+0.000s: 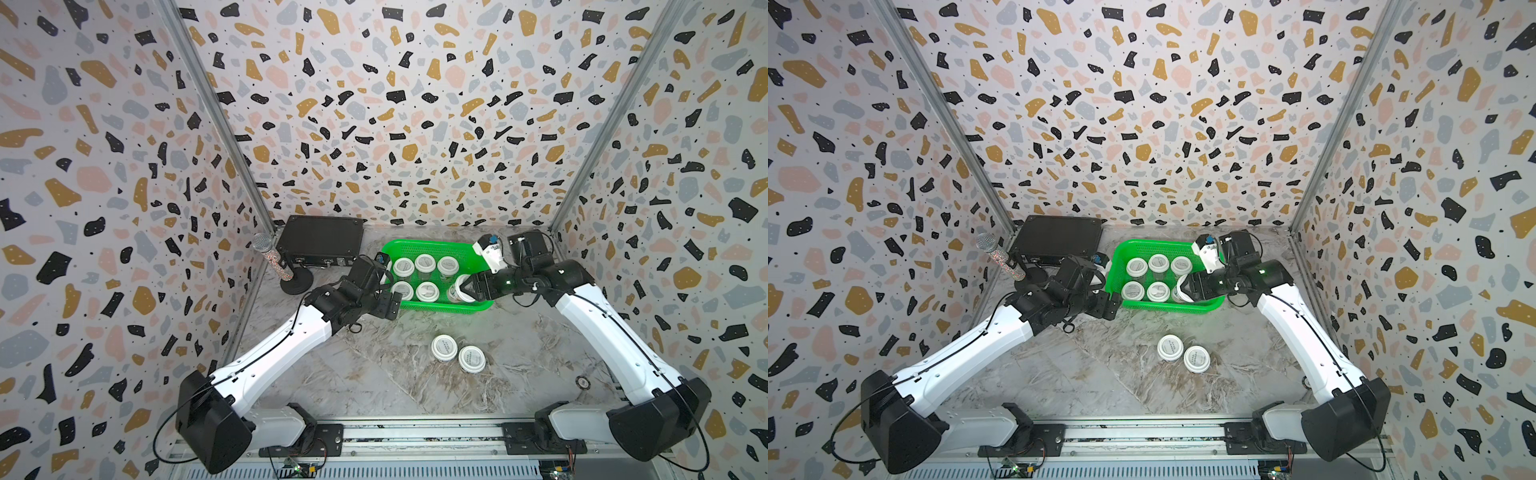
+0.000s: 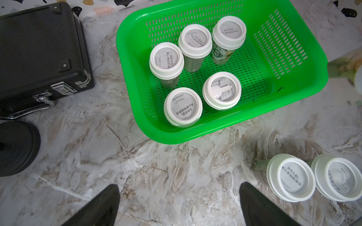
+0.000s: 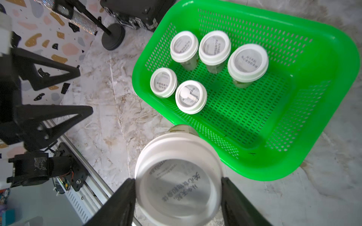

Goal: Put the yogurt in the basket
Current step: Place the yogurt in the basket.

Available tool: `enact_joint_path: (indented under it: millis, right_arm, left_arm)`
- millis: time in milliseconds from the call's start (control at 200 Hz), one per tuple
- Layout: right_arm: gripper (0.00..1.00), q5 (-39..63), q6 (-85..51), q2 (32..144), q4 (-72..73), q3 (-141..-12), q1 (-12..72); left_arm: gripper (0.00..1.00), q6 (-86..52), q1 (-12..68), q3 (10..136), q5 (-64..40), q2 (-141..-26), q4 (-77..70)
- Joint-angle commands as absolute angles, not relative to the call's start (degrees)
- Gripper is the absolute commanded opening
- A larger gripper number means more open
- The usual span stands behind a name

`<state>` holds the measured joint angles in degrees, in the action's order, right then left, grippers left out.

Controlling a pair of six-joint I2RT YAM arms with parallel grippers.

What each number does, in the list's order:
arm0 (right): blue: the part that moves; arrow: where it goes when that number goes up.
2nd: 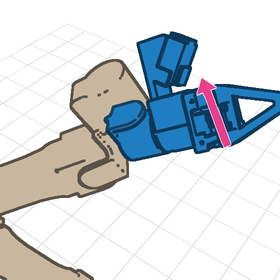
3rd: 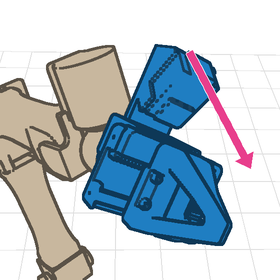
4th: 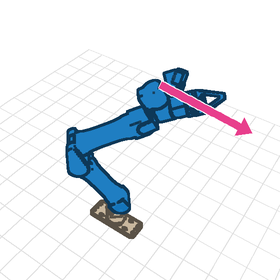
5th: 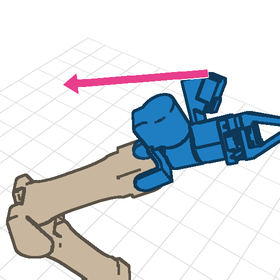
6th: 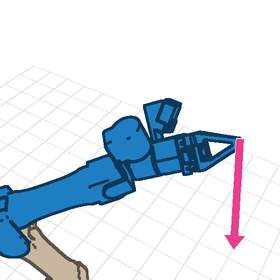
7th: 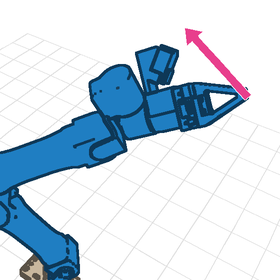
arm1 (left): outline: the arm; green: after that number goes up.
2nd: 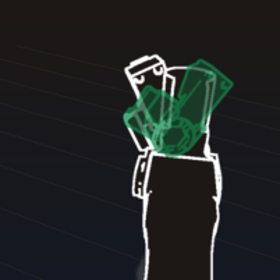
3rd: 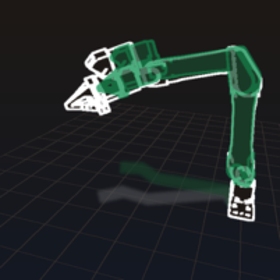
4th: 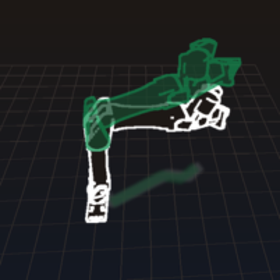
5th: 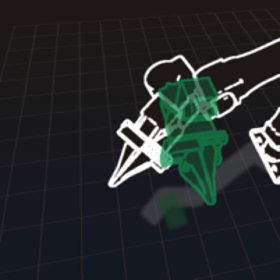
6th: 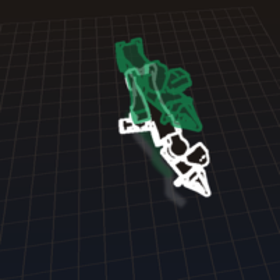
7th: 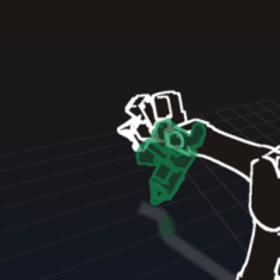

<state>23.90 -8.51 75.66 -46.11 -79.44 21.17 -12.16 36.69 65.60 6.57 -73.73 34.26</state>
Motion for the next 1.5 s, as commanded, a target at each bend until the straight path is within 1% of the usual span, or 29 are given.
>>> enact_joint_path:
  millis: [0,265,541,691,886,1206,1497]
  right_arm:
    - [0.69,24.68,-7.95,77.48,-47.29,-83.85,18.73]
    - [0.71,16.51,-8.02,84.97,-47.53,-90.78,14.79]
    - [0.71,10.64,-7.66,95.72,-47.64,-96.45,14.09]
    - [0.71,9.55,-7.58,103.12,-48.74,-101.45,13.89]
    - [0.72,5.56,-7.12,110.35,-50.1,-105.93,13.8]
    - [0.73,4.04,-7.3,117.6,-50.19,-110.39,13.8]
    - [0.74,3.24,-7.44,121.24,-51.07,-114.12,13.8]
  left_arm:
    - [0.98,-11.34,36.34,65.74,7.19,-73.91,33.25]
    - [0.98,-11.16,36.34,65.83,7.38,-73.82,33.34]
    - [0.98,-10.99,36.3,66.09,7.47,-73.61,33.43]
    - [0.98,-10.95,36.28,66.09,7.55,-73.58,33.57]
    - [0.98,-10.78,36.15,66.18,7.82,-73.65,33.6]
    - [0.98,-10.74,36.12,66.36,7.39,-73.77,33.61]
    - [0.98,-10.71,36.08,66.27,7.38,-73.93,33.57]
